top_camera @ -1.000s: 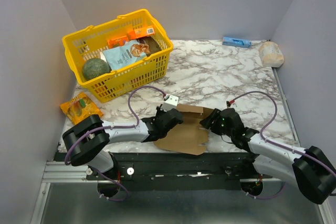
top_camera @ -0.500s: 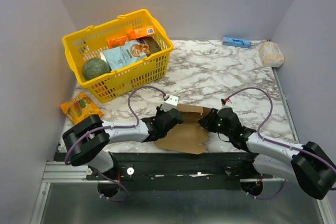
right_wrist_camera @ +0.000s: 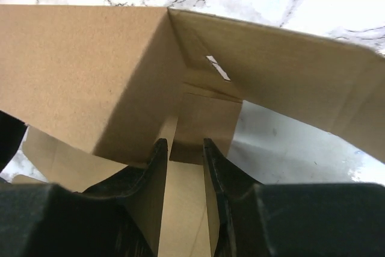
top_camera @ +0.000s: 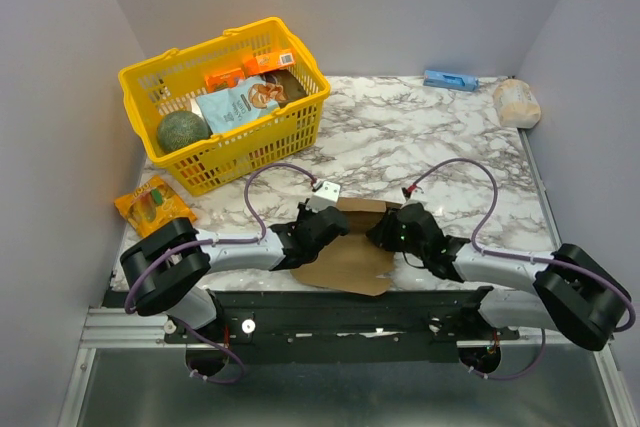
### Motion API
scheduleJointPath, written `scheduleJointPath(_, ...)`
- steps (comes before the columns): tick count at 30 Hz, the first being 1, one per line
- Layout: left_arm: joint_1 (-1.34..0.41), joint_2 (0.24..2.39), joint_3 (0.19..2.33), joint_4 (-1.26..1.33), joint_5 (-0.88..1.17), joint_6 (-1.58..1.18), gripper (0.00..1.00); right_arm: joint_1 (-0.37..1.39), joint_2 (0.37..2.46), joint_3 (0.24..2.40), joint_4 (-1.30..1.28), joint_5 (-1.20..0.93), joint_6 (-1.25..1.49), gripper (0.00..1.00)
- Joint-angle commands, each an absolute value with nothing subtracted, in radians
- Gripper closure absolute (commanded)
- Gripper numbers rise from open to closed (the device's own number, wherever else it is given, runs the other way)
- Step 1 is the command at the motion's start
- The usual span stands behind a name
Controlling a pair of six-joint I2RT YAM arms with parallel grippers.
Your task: Fold the paper box
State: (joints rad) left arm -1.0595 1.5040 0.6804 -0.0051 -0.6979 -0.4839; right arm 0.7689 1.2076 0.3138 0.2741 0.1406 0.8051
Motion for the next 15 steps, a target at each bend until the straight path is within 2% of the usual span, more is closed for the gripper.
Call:
scheduleJointPath(1, -1.071, 1.520, 0.704, -0.025, -0.669, -0.485, 0.78, 0.798, 1.279, 0.359, 0.338, 0.161, 0.798, 0.62)
scheduleJointPath(9, -1.074, 1.509, 0.698, -0.037, -0.676, -0.494, 0.78, 0.802, 1.399, 0.428, 0.181, 0.170, 0.874, 0.62)
scheduleJointPath(15, -1.072, 1.512, 0.696, -0.061, -0.698, -0.499, 0.78, 0.824, 1.341, 0.416, 0.163, 0.170, 0.856, 0.57)
